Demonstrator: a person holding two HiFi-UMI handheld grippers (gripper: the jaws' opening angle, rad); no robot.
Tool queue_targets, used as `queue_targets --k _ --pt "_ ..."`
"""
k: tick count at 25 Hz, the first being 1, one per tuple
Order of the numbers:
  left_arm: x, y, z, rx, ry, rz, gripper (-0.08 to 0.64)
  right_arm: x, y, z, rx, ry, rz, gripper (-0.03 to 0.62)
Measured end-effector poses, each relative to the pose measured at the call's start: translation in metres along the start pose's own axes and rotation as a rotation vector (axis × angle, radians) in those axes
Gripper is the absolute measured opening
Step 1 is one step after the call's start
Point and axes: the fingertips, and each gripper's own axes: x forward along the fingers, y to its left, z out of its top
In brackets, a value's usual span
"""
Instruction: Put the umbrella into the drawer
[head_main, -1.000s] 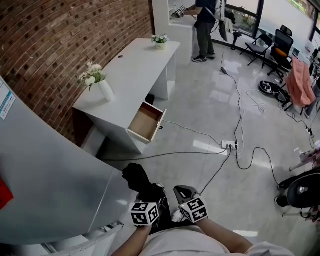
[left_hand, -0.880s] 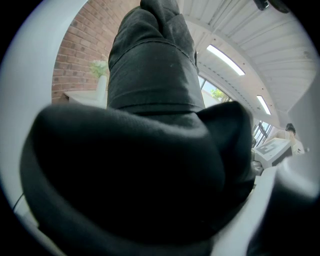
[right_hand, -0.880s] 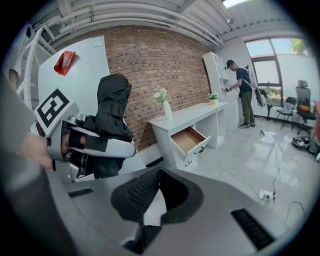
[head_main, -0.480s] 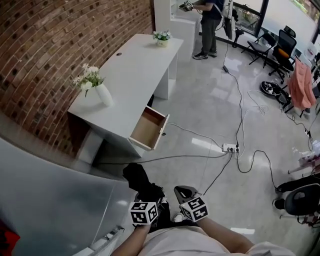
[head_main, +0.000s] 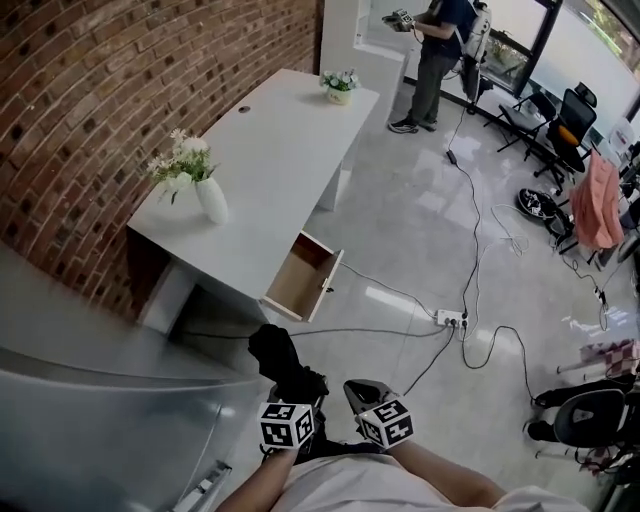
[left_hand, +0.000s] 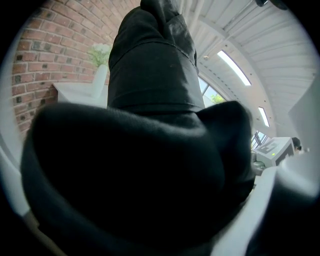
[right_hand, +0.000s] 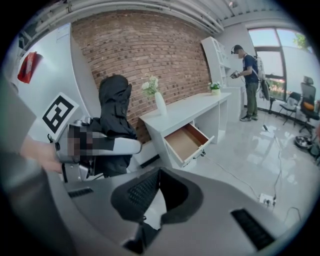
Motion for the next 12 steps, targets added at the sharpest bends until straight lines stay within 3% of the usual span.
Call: queue_targets --k 12 --pt "0.012 0.042 0.034 -0.001 -0.001 -0.013 0.233 0.037 -0.008 0.053 -0.021 -0.014 -0.025 0.017"
